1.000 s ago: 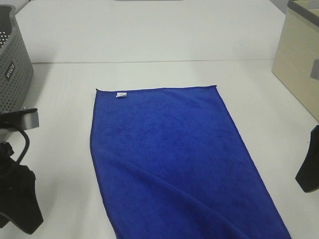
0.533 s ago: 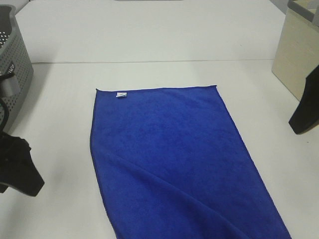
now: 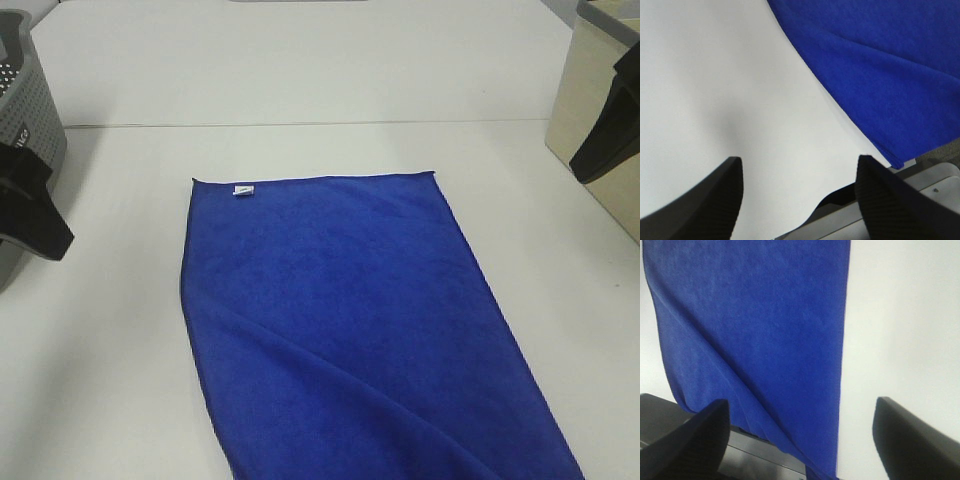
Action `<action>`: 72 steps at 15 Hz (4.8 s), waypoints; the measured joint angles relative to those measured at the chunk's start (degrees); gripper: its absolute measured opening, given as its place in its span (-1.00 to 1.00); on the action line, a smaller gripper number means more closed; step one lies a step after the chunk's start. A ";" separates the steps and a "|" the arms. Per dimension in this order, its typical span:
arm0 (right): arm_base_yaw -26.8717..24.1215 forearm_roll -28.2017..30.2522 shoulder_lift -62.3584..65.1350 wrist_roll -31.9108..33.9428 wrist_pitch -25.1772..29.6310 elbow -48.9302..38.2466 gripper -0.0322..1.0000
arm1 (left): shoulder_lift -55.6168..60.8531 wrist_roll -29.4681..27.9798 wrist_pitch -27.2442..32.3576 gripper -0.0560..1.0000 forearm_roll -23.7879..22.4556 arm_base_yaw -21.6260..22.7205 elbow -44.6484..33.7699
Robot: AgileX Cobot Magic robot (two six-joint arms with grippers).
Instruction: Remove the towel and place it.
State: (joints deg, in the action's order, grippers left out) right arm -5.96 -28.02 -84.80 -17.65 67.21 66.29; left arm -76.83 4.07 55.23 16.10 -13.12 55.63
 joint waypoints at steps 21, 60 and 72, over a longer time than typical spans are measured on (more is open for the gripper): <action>0.69 -2.81 -37.47 -4.07 2.46 37.13 0.55 | -47.56 8.08 1.72 0.27 10.31 8.88 43.54; 14.73 3.61 -58.79 1.60 -14.95 50.42 0.51 | -65.49 7.96 -4.30 0.27 13.46 2.64 57.52; 14.73 4.35 -59.59 1.60 -16.84 50.42 -0.90 | -67.04 12.66 -6.99 -0.88 14.84 2.23 57.87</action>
State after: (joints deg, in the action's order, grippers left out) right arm 8.77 -23.66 -144.39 -16.04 50.36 116.71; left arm -143.87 16.73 48.24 30.94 -10.89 113.50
